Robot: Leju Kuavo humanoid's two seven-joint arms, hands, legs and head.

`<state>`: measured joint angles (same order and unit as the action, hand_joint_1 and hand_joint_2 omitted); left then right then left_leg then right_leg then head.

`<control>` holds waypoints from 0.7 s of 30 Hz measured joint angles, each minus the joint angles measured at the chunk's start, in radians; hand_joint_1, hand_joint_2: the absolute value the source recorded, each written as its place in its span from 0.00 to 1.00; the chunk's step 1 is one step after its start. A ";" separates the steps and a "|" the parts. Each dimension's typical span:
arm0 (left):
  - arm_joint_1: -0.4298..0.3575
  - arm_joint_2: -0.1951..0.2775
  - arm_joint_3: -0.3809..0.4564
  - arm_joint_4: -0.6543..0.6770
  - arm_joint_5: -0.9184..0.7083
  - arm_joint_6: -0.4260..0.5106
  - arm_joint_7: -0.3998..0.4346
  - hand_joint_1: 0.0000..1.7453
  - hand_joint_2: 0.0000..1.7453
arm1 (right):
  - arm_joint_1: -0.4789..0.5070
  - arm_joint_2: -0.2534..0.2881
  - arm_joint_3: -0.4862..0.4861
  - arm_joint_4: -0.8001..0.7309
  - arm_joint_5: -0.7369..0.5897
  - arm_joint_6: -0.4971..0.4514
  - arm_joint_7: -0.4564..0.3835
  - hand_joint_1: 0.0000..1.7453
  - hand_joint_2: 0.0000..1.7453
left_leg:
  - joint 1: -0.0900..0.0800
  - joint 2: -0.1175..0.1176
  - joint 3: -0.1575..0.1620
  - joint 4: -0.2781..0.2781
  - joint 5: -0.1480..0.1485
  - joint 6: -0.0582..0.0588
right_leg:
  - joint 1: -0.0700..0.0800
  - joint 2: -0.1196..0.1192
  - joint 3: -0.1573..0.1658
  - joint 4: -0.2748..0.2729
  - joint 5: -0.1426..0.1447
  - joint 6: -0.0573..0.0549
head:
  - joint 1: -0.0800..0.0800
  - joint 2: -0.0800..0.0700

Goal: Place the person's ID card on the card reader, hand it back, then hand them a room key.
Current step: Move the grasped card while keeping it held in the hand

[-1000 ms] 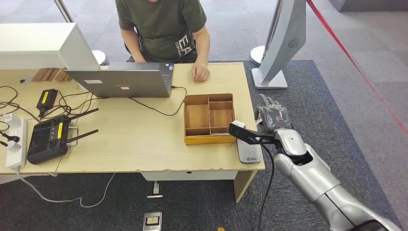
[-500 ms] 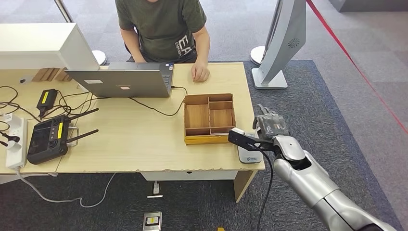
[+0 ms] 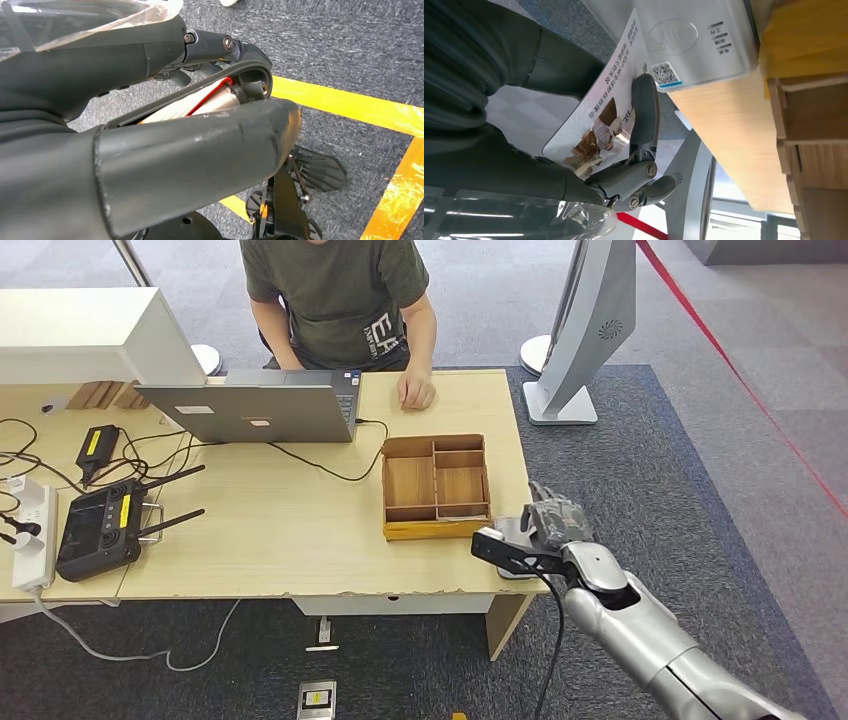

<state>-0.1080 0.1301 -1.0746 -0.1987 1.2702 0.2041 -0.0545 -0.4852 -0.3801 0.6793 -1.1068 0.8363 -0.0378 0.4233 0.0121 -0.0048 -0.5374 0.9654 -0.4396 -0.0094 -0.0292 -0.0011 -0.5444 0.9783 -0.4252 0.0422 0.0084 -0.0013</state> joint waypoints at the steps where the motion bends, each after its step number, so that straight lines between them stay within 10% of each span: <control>1: 0.000 0.000 0.000 0.000 -0.001 0.000 0.000 0.00 0.00 | 0.001 0.000 0.002 0.002 0.000 0.000 0.000 1.00 1.00 | 0.000 0.000 0.000 0.000 0.000 0.000 | 0.000 0.000 0.000 0.000 0.000 0.000 | 0.000 0.000; 21: 0.000 0.000 0.000 0.000 -0.003 0.000 -0.001 0.00 0.00 | 0.005 0.002 0.015 0.022 -0.004 -0.002 -0.001 1.00 1.00 | 0.000 0.000 0.000 0.000 0.000 0.000 | 0.000 0.000 0.000 0.000 0.000 0.000 | 0.000 0.000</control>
<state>-0.1081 0.1301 -1.0746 -0.1987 1.2669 0.2039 -0.0553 -0.4806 -0.3777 0.6942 -1.0846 0.8325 -0.0399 0.4227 0.0121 -0.0048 -0.5374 0.9654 -0.4396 -0.0094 -0.0292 -0.0011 -0.5445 0.9783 -0.4252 0.0422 0.0083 -0.0013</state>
